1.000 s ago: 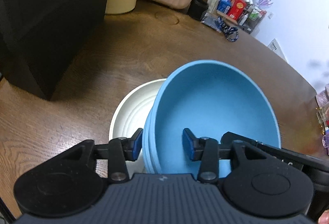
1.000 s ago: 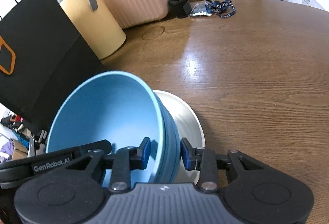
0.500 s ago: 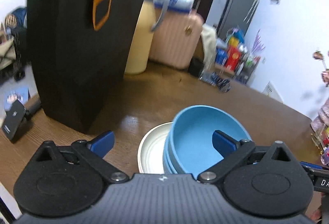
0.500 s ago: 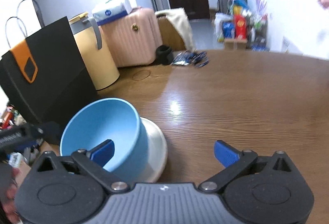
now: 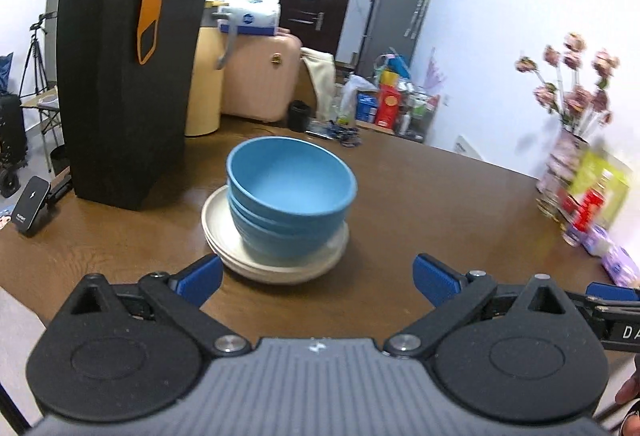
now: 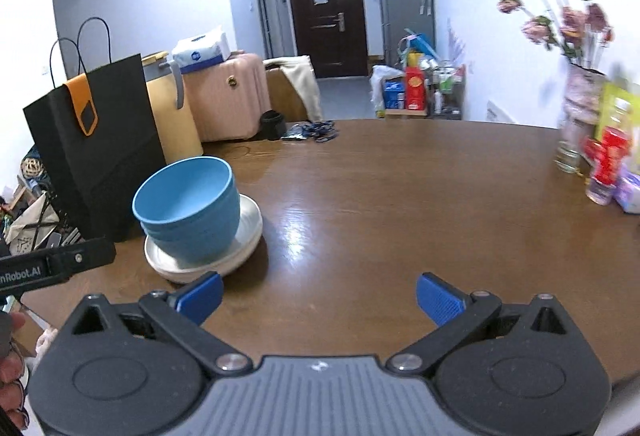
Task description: Organize plates and bowls
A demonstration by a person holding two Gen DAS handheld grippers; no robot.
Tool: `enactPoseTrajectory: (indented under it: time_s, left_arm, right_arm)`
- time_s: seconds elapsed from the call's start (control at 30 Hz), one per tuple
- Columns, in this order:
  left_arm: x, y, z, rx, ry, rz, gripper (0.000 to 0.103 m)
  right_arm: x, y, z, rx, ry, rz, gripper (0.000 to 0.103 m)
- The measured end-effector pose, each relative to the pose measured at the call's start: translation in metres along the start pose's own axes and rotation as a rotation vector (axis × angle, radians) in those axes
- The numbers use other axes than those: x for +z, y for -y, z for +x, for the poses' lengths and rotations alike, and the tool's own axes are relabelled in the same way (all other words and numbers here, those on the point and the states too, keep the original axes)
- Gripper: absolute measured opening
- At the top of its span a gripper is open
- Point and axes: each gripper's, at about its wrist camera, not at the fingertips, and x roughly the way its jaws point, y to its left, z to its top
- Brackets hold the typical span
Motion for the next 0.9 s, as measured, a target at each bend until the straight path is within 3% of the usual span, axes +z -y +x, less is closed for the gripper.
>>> enactPoseTrajectory:
  time_s: [0.4, 0.9]
  left_arm:
    - [-0.035, 0.026, -0.051, -0.051, 0.02, 0.053, 0.103]
    - [-0.045, 0.033, -0.071, -0.058, 0.043, 0.057, 0.103]
  right_arm:
    - [-0.043, 0.016, -0.076, -0.05, 0.064, 0.029, 0.103]
    - [-0.052, 0.019, -0.098, -0.051, 0.092, 0.029, 0.103]
